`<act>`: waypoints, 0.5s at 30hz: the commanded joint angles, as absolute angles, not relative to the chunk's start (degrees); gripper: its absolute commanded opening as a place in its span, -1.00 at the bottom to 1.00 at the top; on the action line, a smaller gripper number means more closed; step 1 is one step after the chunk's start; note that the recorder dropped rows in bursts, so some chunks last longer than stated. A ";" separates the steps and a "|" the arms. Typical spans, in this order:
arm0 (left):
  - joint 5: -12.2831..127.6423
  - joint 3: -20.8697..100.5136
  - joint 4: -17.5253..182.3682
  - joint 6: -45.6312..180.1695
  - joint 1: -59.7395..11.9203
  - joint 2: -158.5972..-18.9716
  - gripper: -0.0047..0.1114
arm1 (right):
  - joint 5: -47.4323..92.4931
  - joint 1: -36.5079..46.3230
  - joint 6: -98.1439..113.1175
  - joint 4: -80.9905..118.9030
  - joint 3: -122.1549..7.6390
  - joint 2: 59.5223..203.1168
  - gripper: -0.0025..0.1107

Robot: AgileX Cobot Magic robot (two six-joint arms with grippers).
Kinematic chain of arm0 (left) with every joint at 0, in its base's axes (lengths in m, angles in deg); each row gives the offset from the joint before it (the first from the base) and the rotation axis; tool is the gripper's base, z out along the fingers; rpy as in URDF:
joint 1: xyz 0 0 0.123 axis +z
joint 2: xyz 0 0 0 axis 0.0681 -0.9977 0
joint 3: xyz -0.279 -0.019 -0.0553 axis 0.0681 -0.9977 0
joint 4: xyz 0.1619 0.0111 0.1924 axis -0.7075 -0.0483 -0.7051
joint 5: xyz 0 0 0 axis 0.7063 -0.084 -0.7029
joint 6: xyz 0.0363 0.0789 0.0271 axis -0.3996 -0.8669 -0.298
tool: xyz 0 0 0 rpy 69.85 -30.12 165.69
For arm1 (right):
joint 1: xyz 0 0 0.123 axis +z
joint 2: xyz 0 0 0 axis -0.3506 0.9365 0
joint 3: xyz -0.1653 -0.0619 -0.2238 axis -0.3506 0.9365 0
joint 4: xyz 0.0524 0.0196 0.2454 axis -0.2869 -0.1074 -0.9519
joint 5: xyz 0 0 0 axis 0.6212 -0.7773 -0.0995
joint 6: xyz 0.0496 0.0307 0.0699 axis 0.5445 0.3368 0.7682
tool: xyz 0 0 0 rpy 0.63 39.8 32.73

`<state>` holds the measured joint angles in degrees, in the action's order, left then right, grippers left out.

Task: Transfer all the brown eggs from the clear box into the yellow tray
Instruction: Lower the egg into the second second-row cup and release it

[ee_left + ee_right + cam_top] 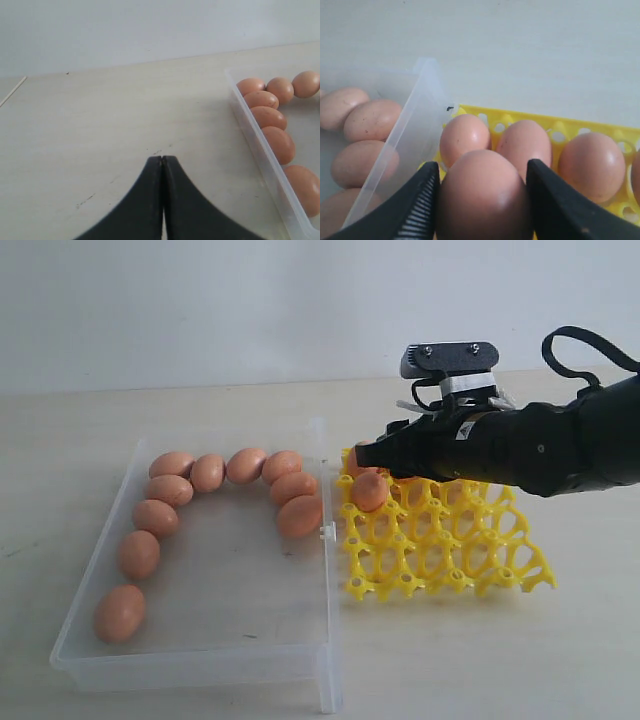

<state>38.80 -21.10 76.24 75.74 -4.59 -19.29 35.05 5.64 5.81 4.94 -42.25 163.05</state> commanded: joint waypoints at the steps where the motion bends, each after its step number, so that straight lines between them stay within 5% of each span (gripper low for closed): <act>1: 39.59 -20.87 76.41 75.99 -4.52 -18.97 -0.92 | 36.00 5.32 5.79 5.59 -43.54 164.93 -0.96; 15: 39.59 -20.87 76.41 75.99 -4.52 -18.97 -0.92 | 38.48 4.31 5.79 5.89 -43.63 167.52 -0.96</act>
<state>38.80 -21.10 76.24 75.74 -4.59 -19.29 36.58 4.81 5.81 5.34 -43.08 167.04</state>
